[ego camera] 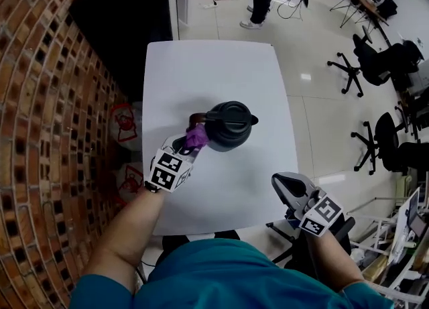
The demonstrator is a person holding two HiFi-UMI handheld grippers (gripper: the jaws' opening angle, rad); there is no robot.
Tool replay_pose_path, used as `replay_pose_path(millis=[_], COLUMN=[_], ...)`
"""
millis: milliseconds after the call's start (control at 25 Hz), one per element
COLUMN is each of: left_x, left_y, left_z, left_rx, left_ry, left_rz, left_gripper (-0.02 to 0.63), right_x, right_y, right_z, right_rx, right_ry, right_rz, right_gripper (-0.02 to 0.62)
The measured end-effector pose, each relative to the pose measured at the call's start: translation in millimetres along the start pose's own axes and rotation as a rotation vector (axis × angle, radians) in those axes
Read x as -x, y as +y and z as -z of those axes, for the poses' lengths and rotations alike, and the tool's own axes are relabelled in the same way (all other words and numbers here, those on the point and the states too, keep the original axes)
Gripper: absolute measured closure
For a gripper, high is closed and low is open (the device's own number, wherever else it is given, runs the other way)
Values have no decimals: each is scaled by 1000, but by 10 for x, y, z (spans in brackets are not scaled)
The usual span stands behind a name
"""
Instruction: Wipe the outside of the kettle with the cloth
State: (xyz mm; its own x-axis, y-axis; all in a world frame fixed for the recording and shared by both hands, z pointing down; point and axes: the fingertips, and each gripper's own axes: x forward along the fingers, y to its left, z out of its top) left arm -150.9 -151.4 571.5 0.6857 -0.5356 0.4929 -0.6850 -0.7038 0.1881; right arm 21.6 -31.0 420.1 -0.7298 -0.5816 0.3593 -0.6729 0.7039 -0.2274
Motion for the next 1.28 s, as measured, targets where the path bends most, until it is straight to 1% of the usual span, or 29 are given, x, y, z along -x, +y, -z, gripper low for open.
replay_pose_path(millis=[120,200,320,440,560,640,760,840,960,1040,1160,1280], left_x=[-143,-175,-80,89,189,287,477,561,470,316,104,-64], left_y=[44,92,178,82,-113,-200,-110,-77,-112,-127,-130,-104], left_z=[201,247,167,68,-4,-113,-348,-500,-517,-424,-199,98], left_rx=[-68,-100,-152,-193,-193,-181,-142,-143,-156,-135,-112,-118], left_ry=[48,68,31,-4,-37,-68,-130,-152,-114,-86,-29,63], left_rz=[13,28,59,122,178,188,132,108,100,102,100,98], left_gripper=[469,469,471,471,471,471,471,471,471,472,474,474], right_x=[-39,-73,-99,-96,-121,-149,-161,-163,-178,-200,-216,-205], right_y=[-17,-24,1,38,46,51,39,24,20,25,32,23], right_z=[60,50,8,-28,-46,-53,-89,-115,-137,-137,-114,-88], right_rx=[-6,-3,3,9,-3,-6,-3,-3,-6,-7,-8,-10], right_ry=[24,29,33,35,31,30,24,19,14,14,21,27], right_rz=[2,1,-6,-14,-17,-21,-21,-21,-22,-25,-28,-25], right_gripper=[592,592,592,592,592,592,592,592,592,592,592,592])
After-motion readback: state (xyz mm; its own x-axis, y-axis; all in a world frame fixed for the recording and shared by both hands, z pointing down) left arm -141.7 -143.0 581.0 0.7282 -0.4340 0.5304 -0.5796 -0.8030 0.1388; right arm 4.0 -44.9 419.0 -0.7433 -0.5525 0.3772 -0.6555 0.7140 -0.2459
